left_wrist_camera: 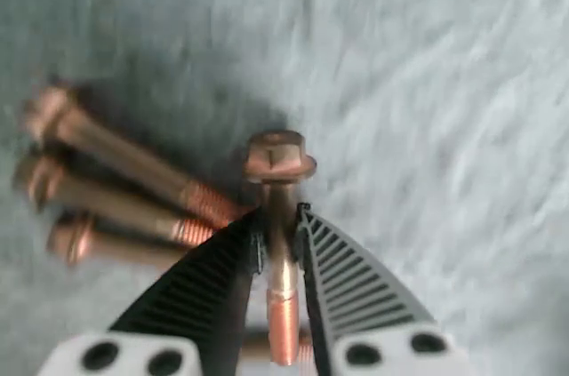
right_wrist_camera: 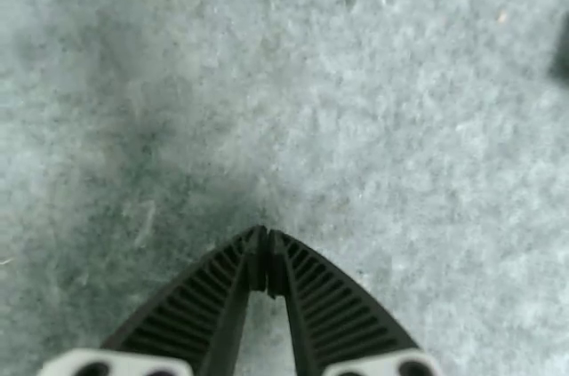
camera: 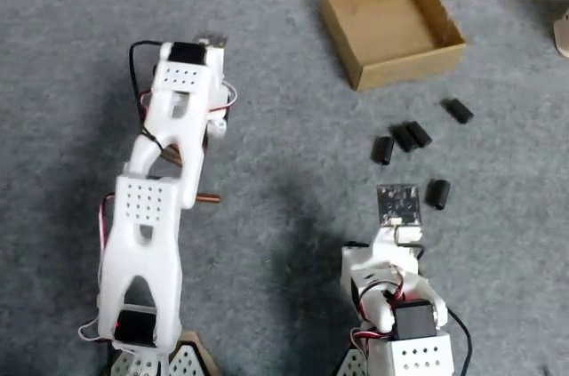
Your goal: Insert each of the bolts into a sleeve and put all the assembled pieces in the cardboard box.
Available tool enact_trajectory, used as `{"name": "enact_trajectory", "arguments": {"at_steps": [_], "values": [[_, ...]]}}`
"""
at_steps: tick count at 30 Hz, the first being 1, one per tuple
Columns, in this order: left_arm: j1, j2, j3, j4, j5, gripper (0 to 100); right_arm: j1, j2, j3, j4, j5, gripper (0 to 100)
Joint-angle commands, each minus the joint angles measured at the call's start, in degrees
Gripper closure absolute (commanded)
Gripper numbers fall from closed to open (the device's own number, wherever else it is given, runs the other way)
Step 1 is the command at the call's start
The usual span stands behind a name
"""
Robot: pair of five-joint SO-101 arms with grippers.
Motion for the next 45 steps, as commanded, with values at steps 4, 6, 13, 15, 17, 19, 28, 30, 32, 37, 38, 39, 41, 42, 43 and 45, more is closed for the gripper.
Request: {"name": "enact_trajectory", "arguments": {"at_steps": [4, 6, 13, 15, 17, 19, 28, 30, 32, 37, 38, 39, 41, 42, 43, 45], "values": [[-0.66, -17.89, 19.12, -0.53, 1.93, 99, 1.01, -0.75, 5.93, -3.56, 0.62, 99.4], [-0.75, -21.32, 26.24, -3.16, 1.76, 99, 0.92, -0.75, 5.93, -3.91, 0.62, 99.4], [-0.66, -39.34, 55.43, -17.67, 1.67, 99, 7.08, -0.75, 5.93, -5.93, 0.62, 99.4], [-0.66, -45.93, 64.31, -24.53, 1.67, 99, 7.87, -0.75, 5.93, -5.93, 0.26, 99.4], [-0.57, -51.65, 71.52, -30.68, 1.67, 99, 7.87, -0.66, 5.93, -5.85, 0.26, 99.1], [-0.48, -56.13, 76.35, -34.37, 1.49, 99, 7.87, -0.48, 5.93, -5.67, 0.26, 98.8], [-0.66, -57.71, 83.47, -40.18, -1.93, 99, 11.74, -0.40, -2.33, -2.33, 0.44, 85.9], [-0.66, -57.71, 84.70, -41.93, -1.93, 99, 13.05, -0.40, -6.64, 0.57, 0.53, 80.7], [-0.66, -57.71, 85.85, -43.43, -1.93, 99, 14.37, -0.31, -10.51, 2.95, 0.62, 79.3], [-0.66, -57.71, 88.57, -48.00, -2.29, 99, 15.43, 6.20, -15.96, 3.91, 3.87, 79.3], [-0.66, -57.71, 88.84, -48.44, -2.29, 99, 15.43, 9.45, -16.92, 3.82, 4.92, 79.3], [-0.66, -57.71, 88.84, -48.53, -2.29, 99, 15.87, 13.23, -18.51, 3.74, 5.54, 79.3], [-0.66, -57.71, 88.92, -48.62, -2.37, 99, 17.10, 21.85, -22.99, 3.47, 6.07, 79.3], [-0.66, -57.71, 89.01, -48.62, -2.37, 99, 18.07, 26.24, -25.45, 2.86, 6.15, 79.3], [-0.66, -57.71, 89.10, -48.70, -2.46, 99, 19.74, 30.99, -27.91, 2.07, 6.15, 79.3], [-0.66, -57.71, 89.27, -49.32, -3.69, 99, 22.64, 39.87, -32.75, 0.84, 6.24, 79.3]]}}
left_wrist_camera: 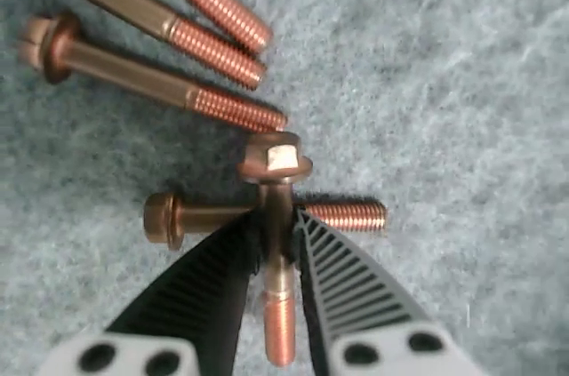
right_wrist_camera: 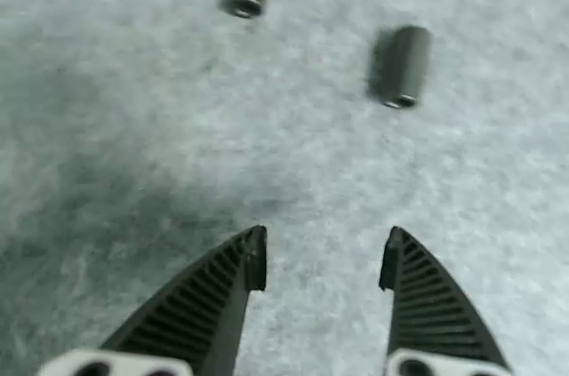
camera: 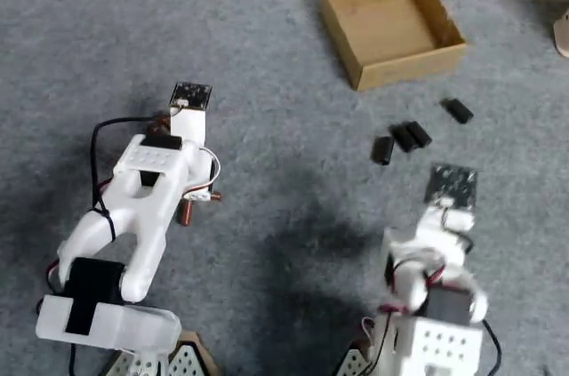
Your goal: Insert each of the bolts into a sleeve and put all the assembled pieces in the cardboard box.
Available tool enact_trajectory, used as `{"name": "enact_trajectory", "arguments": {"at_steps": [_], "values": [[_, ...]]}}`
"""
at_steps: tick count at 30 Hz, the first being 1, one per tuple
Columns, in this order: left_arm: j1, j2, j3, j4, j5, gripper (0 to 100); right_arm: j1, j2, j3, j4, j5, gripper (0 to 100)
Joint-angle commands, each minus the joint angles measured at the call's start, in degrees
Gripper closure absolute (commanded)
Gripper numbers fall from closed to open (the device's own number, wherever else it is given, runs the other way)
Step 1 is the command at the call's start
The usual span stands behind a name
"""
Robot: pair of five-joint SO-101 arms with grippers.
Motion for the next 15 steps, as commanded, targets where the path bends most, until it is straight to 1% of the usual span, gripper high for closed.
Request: {"name": "enact_trajectory", "arguments": {"at_steps": [1, 4, 9, 12, 15], "values": [[-0.57, -1.10, 0.31, -1.58, -2.11, 99, 4.70, 17.01, -11.03, -2.15, 0.88, 79.3], [-0.48, -1.10, 0.31, -1.58, -2.02, 99, 6.02, 27.91, -17.98, -1.89, 0.88, 79.3], [-0.48, -1.10, 0.31, -1.67, -2.29, 99, 9.01, 40.22, -25.27, -2.24, 1.14, 79.3], [-0.48, -1.01, 0.31, -1.67, -2.29, 99, 9.54, 45.05, -28.70, -2.24, 5.63, 79.3], [-0.48, -1.01, 0.31, -1.67, -2.29, 99, 9.80, 48.13, -31.69, -2.24, 8.00, 79.3]]}}
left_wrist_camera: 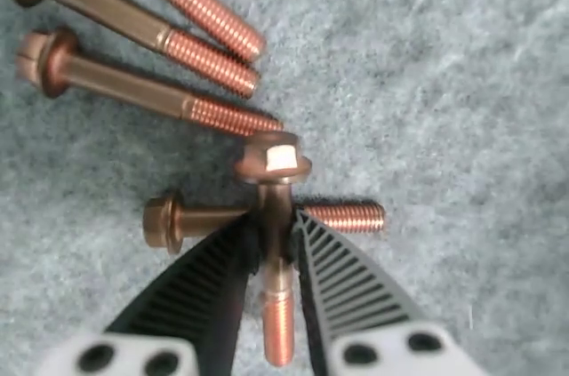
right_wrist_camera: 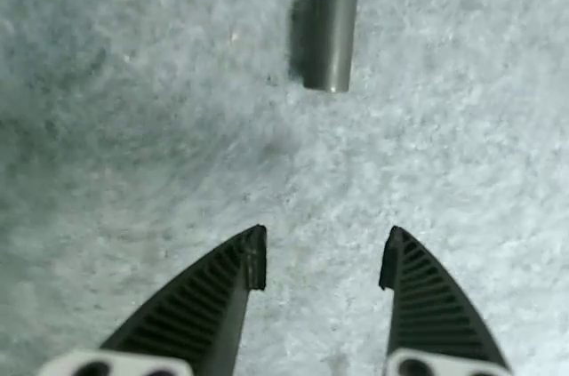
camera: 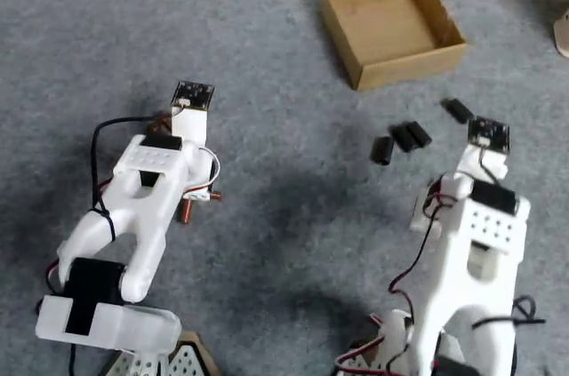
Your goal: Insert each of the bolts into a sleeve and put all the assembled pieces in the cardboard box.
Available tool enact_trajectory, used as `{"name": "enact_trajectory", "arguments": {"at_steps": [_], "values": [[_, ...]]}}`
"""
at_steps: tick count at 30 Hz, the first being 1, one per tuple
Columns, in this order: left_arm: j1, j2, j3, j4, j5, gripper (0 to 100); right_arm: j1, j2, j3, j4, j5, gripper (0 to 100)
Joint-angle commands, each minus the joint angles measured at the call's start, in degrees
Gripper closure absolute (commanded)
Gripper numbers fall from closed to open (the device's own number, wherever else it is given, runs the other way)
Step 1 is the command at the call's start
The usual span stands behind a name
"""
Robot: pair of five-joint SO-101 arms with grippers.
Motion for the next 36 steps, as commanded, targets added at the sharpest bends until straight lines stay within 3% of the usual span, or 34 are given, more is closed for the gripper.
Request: {"name": "enact_trajectory", "arguments": {"at_steps": [1, 6, 18, 23, 27, 36], "values": [[-0.48, -0.92, 0.22, -0.88, -0.53, 99, 1.80, 2.77, -5.67, -0.66, 3.16, 79.3], [-0.48, -0.92, 0.22, -0.88, -0.53, 99, 2.59, 6.46, -9.01, -2.42, 7.74, 79.3], [-0.48, -0.92, 0.22, -0.88, -0.62, 99, 3.74, 20.53, -9.54, -12.35, 7.47, 79.3], [-0.48, -0.92, 0.22, -0.88, -0.62, 99, 3.65, 24.31, -12.00, -15.25, -0.09, 79.3], [-0.48, -0.92, 0.22, -0.88, -0.62, 99, 3.56, 27.47, -16.13, -14.99, -1.32, 79.3], [-0.22, -0.92, 1.01, -2.20, -0.62, 99, 3.30, 37.49, -30.02, -7.25, -7.03, 79.3]]}}
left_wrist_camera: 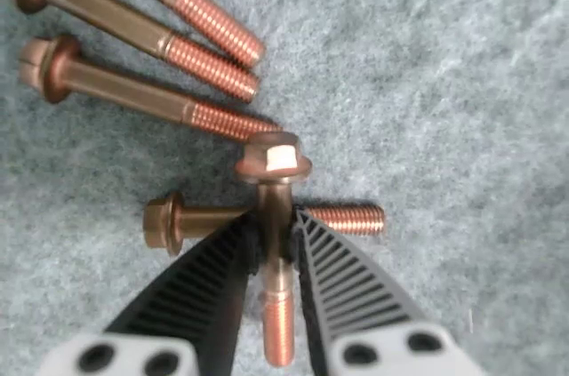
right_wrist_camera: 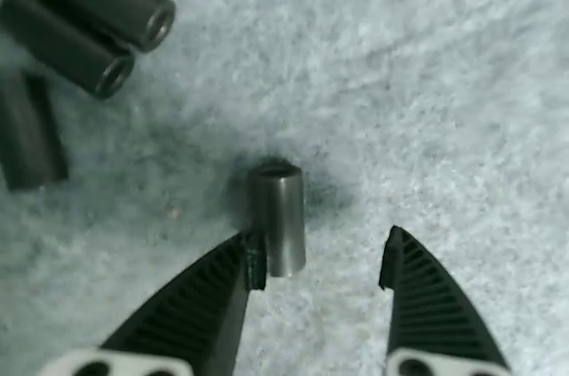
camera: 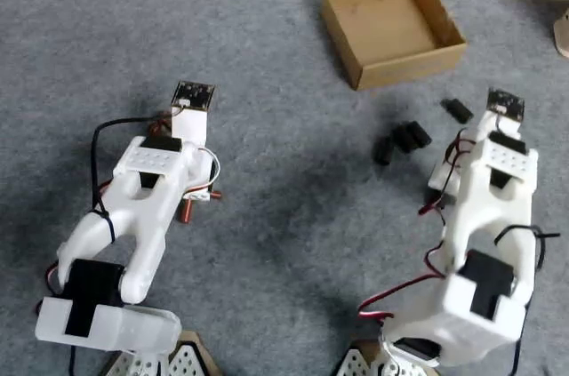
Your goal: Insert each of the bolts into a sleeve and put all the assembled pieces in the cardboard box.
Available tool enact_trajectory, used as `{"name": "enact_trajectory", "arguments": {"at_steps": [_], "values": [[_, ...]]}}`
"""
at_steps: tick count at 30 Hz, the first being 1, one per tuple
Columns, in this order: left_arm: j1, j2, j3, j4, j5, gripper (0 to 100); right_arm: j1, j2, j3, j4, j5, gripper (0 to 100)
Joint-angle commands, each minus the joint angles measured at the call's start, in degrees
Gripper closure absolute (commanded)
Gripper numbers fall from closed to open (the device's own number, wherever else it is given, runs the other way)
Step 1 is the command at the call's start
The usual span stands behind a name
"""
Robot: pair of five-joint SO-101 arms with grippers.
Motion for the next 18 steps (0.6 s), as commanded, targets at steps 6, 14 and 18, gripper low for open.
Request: {"name": "enact_trajectory", "arguments": {"at_steps": [6, 14, 18], "values": [[-0.31, -0.75, 0.22, -0.97, -0.44, 99, -0.75, 7.43, -10.24, 4.26, -1.58, 79.3], [-0.31, -0.75, 0.22, -0.97, -0.44, 99, -3.30, 8.22, -10.59, 3.82, -1.58, 79.3], [-0.31, -0.75, 0.22, -0.97, -0.44, 99, -4.88, 8.22, -10.59, 3.74, -1.58, 79.3]]}}
